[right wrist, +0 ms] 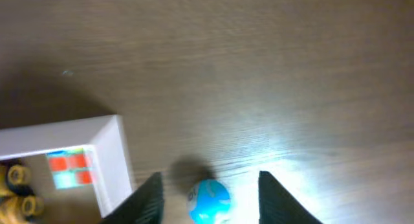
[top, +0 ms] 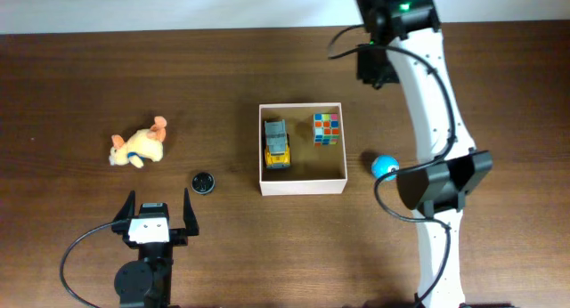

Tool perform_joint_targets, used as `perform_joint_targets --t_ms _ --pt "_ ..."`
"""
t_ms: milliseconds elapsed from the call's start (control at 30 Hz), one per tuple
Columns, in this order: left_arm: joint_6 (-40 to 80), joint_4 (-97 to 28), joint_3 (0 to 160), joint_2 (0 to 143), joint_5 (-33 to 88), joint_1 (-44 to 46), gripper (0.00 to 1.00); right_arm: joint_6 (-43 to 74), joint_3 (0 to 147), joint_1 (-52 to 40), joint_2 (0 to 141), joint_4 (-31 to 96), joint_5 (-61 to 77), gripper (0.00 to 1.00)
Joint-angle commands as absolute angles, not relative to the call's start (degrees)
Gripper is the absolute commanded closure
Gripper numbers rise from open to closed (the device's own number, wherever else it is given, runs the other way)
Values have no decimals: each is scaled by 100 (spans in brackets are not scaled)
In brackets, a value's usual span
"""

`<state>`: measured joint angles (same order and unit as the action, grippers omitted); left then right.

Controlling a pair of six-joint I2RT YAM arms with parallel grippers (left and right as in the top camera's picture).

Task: Pack container
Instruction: 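Raise the right gripper and move it over the blue ball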

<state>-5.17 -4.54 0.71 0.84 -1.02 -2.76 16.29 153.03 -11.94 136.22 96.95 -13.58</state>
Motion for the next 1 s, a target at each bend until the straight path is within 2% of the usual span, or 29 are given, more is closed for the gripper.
perform_joint_targets --t_ms 0,267,967 --pt "-631 -478 49 40 -82 -316 1 1372 14890 -943 13535 9734 -1028 51" --pt "-631 -478 49 40 -82 -316 1 1398 13983 -829 13535 9736 -635 43" --pt "-631 -478 49 40 -82 -316 1 1745 12455 -637 13284 9732 -484 43"
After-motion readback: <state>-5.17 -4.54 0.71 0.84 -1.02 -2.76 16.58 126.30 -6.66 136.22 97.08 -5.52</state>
